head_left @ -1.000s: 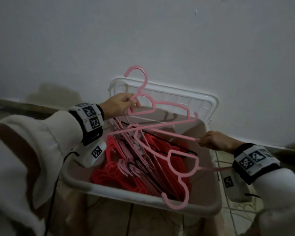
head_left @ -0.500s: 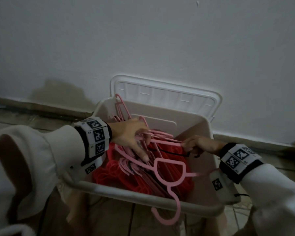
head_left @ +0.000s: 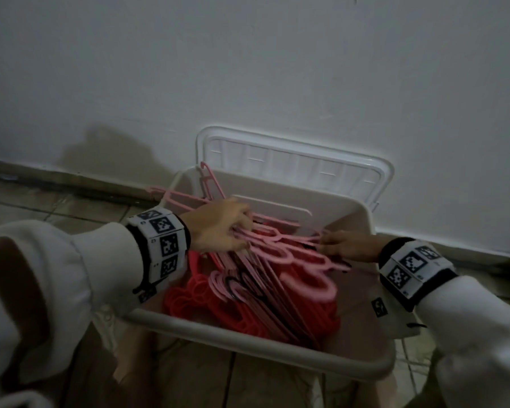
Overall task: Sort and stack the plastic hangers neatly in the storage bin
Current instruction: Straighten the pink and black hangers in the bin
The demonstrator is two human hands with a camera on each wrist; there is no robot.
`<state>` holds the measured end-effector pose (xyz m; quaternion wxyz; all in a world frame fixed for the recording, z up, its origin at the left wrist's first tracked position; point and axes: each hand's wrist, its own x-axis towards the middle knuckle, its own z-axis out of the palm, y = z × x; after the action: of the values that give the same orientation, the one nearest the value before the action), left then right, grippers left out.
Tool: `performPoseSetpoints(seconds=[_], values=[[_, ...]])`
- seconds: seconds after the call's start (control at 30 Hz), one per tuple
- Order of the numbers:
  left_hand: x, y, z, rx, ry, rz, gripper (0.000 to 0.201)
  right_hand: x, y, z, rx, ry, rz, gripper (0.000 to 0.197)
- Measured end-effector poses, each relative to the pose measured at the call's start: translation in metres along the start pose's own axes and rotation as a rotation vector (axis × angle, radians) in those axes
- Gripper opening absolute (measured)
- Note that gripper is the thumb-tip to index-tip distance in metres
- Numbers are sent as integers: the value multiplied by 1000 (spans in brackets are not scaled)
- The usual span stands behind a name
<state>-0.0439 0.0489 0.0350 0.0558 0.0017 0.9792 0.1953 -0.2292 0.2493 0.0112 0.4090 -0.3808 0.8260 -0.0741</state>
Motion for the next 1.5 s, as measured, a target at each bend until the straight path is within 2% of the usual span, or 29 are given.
performPoseSetpoints(seconds=[0.07, 0.13, 0.2, 0.27, 0.33, 0.4, 0.47, 0.53, 0.67, 0.73, 0.87, 0.93, 1.03, 1.1, 1.17, 1.27, 1.33, 1.37, 1.4, 1.43, 1.5], values=[[0, 4, -6, -75, -10, -55, 23, -6, -4, -6, -88, -37, 8, 38], [2, 6, -12, -160, -19, -153, 20, -9, -5, -15, -104, -60, -26, 40], [2, 7, -18, -249, -35, -225, 28, -9, -7, -25, -60, 15, -88, 37], [5, 4, -25, -258, -53, -216, 27, -10, -9, -34, 184, 140, -162, 36], [6, 1, -30, -228, -73, -207, 36, -16, -17, -39, 408, 209, -253, 28], [9, -2, -30, -282, -36, -166, 45, -19, -23, -40, 335, 293, -385, 19], [12, -6, -31, -297, -30, -135, 39, -14, -20, -38, 172, 422, -460, 18], [11, -8, -36, -465, -7, -217, 29, -9, -13, -36, 93, 510, -464, 18], [4, -14, -54, -606, 177, -202, 32, -9, -5, -39, 179, 599, -549, 20], [2, -15, -61, -610, 214, -212, 34, -9, -10, -38, 177, 603, -591, 19], [4, -3, -49, -729, 91, -227, 34, -5, -34, -31, 34, 646, -614, 24], [9, -1, -39, -714, 119, -266, 32, -2, -47, -25, 2, 673, -612, 31], [14, 2, -30, -723, 58, -266, 35, 8, -60, -14, 54, 691, -638, 22], [13, 0, -23, -806, 14, -295, 45, 15, -66, -8, 92, 688, -621, 16], [11, -9, -16, -752, 53, -333, 48, 20, -69, -7, 129, 724, -611, 12], [9, -24, -14, -768, 229, -370, 35, 25, -63, -15, 92, 963, -572, 11], [8, -33, -20, -842, 371, -432, 37, 27, -53, -23, 46, 1067, -391, 11], [6, -34, -23, -863, 418, -464, 37, 29, -48, -26, 17, 1046, -259, 13], [5, -36, -25, -874, 458, -480, 37, 33, -43, -26, -32, 965, -123, 14], [4, -37, -27, -871, 485, -488, 36, 38, -37, -24, -101, 833, -8, 16], [2, -38, -28, -872, 541, -501, 35, 52, -28, -9, -204, 506, 98, 32]])
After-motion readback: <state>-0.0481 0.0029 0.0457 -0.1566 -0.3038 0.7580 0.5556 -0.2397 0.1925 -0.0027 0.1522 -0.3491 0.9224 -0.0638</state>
